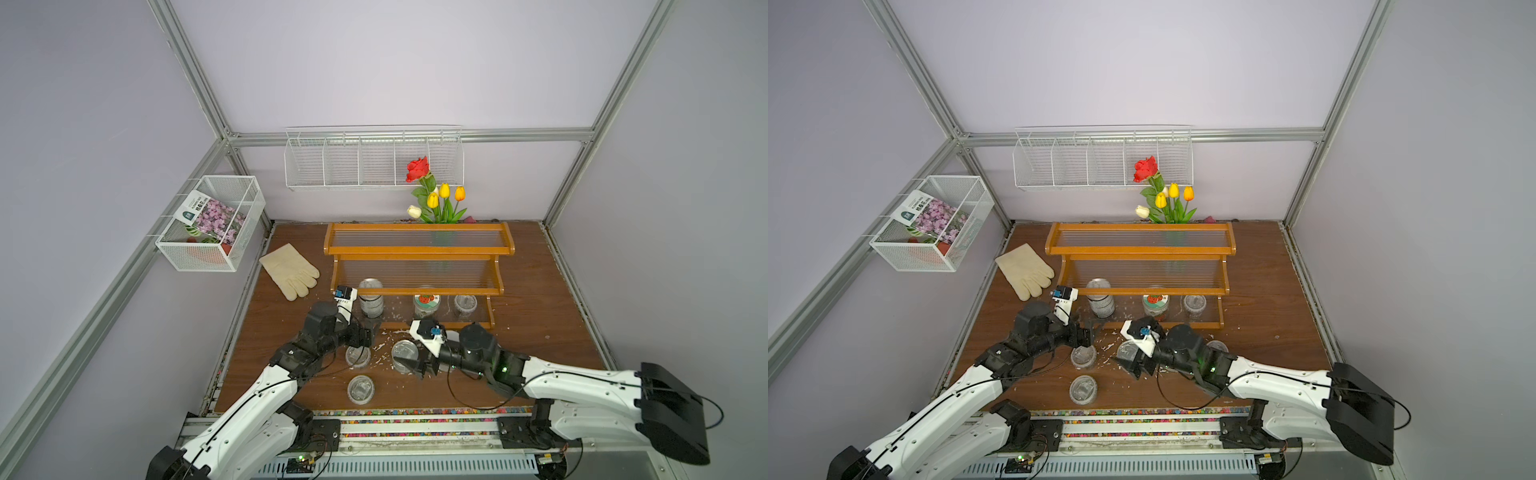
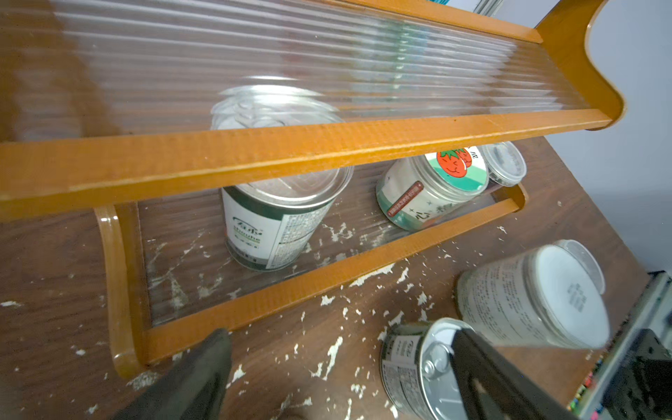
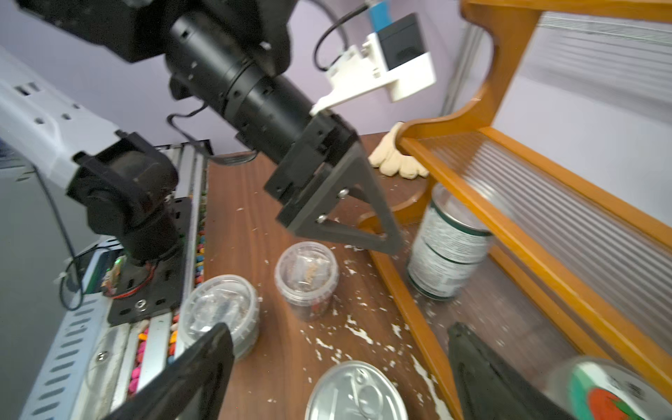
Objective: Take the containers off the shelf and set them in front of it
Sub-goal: 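Place the container at the center of the board, then pick up a container from the shelf.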
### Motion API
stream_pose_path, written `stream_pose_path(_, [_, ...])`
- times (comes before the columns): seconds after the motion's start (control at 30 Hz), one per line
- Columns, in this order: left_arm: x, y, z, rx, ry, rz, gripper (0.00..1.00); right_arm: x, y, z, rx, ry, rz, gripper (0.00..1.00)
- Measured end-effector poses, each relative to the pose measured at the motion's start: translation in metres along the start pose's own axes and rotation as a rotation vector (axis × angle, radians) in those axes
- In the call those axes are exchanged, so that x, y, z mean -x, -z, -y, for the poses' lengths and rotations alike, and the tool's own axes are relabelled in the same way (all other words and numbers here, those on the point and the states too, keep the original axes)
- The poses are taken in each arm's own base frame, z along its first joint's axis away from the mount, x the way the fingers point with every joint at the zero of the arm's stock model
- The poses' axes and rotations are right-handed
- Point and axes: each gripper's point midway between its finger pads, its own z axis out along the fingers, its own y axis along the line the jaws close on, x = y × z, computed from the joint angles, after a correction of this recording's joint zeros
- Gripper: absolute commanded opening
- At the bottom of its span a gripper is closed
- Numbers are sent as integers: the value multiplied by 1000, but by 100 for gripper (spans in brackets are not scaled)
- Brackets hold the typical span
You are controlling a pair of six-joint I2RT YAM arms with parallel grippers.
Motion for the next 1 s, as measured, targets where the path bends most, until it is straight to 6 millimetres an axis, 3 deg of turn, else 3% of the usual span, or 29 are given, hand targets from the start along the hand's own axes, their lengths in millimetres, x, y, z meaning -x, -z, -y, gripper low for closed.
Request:
stream_pose_path(0.13, [0,-16,-11,55,-14,60,98,0,21,48,-142,-54,-18,95])
stream_pose_path(0.4, [14,-44,-27,122,-30,148,99,-9,54,97,-300,-110,-62,95])
stream_pose_path(0.67, [10,-69,-38,164,-59,130,98,-11,76,120,-383,-133,-72,95])
stream_pose_path(1.0, [29,-77,-40,188,-90,191,90,-15,87,135,-436,-154,-78,95])
